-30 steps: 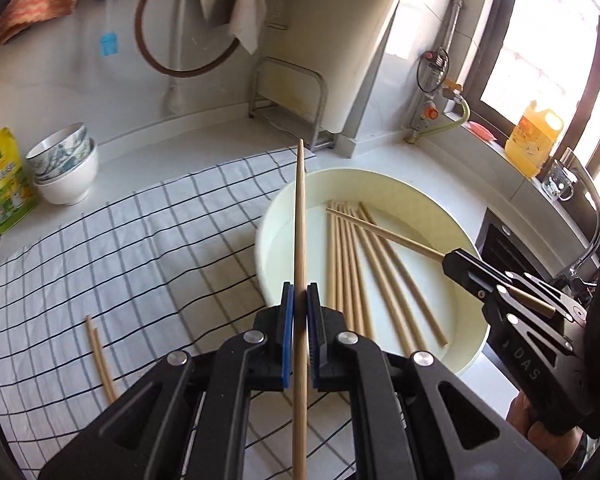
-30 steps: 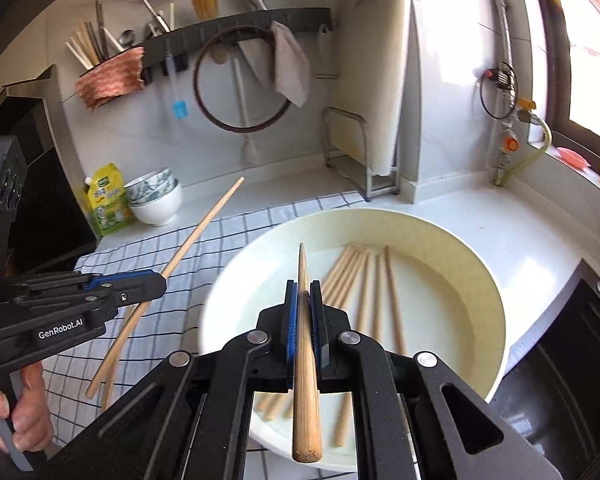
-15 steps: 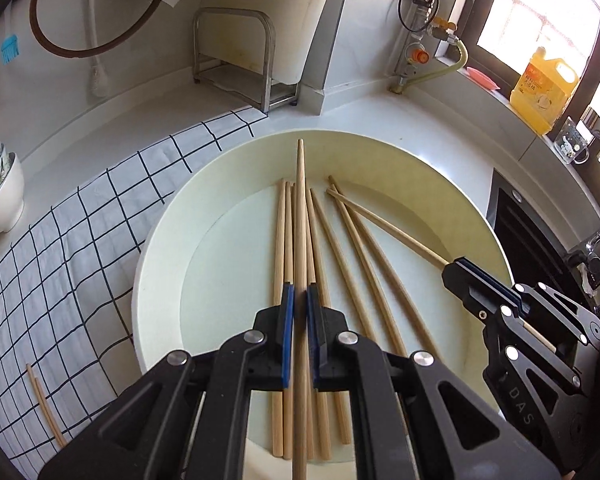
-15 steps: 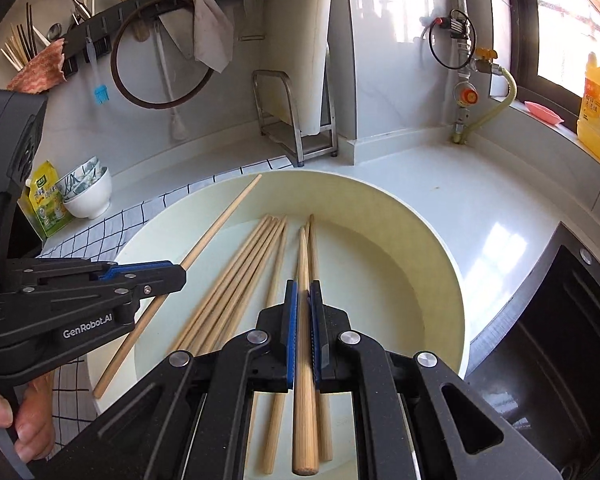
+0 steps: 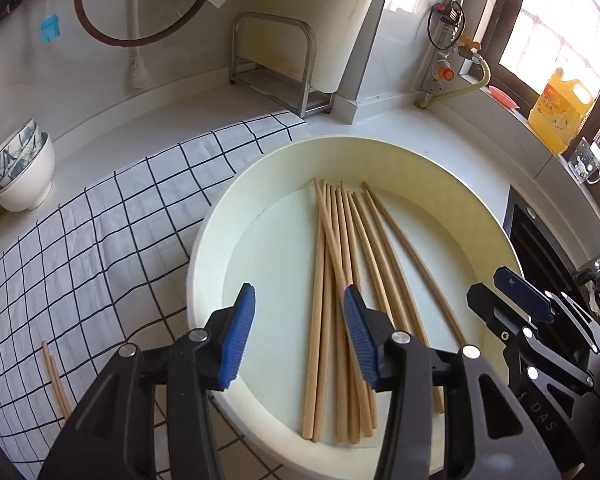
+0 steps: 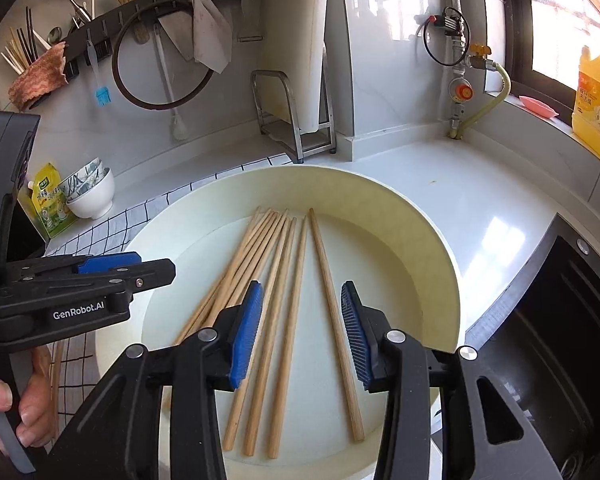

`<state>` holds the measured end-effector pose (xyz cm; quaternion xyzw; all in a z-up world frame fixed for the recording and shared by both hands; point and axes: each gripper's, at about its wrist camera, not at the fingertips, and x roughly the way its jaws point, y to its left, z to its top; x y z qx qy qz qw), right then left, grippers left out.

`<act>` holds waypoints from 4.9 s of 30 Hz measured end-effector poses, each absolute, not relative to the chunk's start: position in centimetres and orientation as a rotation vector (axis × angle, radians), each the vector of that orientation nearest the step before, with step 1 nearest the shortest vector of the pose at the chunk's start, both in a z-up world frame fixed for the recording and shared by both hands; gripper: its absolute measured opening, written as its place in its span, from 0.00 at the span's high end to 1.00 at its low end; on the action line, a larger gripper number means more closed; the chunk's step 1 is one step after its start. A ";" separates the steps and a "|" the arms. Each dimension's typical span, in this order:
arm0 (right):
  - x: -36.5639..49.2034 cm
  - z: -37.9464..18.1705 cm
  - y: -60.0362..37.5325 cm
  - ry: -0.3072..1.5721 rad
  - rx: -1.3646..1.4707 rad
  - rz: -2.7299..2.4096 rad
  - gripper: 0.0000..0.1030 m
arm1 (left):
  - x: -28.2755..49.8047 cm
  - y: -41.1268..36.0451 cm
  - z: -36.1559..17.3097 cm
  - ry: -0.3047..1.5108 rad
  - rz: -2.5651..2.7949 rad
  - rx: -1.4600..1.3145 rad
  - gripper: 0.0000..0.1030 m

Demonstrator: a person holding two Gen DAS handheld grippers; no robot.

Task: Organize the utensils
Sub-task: 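Open both tools to drop the chopsticks into the white basin, then move both open tools back to the last two chopsticks on the cloth, then push one chopstick apart from the other with the right tool, then close the left tool on one chopstick while the right tool grasps the other, then lift both held chopsticks and carry them over the white basin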

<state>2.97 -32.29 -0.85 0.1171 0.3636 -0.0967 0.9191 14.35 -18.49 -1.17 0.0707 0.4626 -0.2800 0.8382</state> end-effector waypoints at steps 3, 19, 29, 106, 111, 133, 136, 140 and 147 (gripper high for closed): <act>2.4 -0.8 -31.5 0.743 0.256 -0.180 0.62 | 13.6 -16.8 -1.0 0.974 -0.576 0.142 0.54; -0.6 1.0 -24.0 0.711 0.236 -0.043 0.62 | 8.3 -6.8 -0.8 0.948 -0.462 0.084 0.49; -1.3 0.7 -16.9 0.735 0.197 0.112 0.60 | 6.2 1.8 -1.5 0.936 -0.316 0.064 0.45; 3.6 -8.6 -9.7 0.961 0.024 0.138 0.94 | 8.5 7.1 -8.5 1.012 -0.182 0.040 0.41; 3.9 -8.3 -9.9 0.949 0.023 0.141 0.88 | 9.1 6.7 -8.7 1.007 -0.158 0.058 0.37; 5.1 -9.0 -8.9 0.928 -0.062 0.149 0.89 | 9.6 3.9 -9.2 0.984 -0.177 0.109 0.78; 5.1 -9.0 -8.9 0.925 -0.062 0.148 0.93 | 9.4 3.4 -9.1 0.986 -0.192 0.112 0.91; 5.1 -9.0 -9.3 0.922 -0.026 0.159 0.94 | 9.4 3.7 -9.1 0.998 -0.210 0.091 0.93; 4.4 -7.9 -9.3 0.908 0.029 0.193 0.94 | 8.7 4.6 -8.2 1.012 -0.243 0.039 0.93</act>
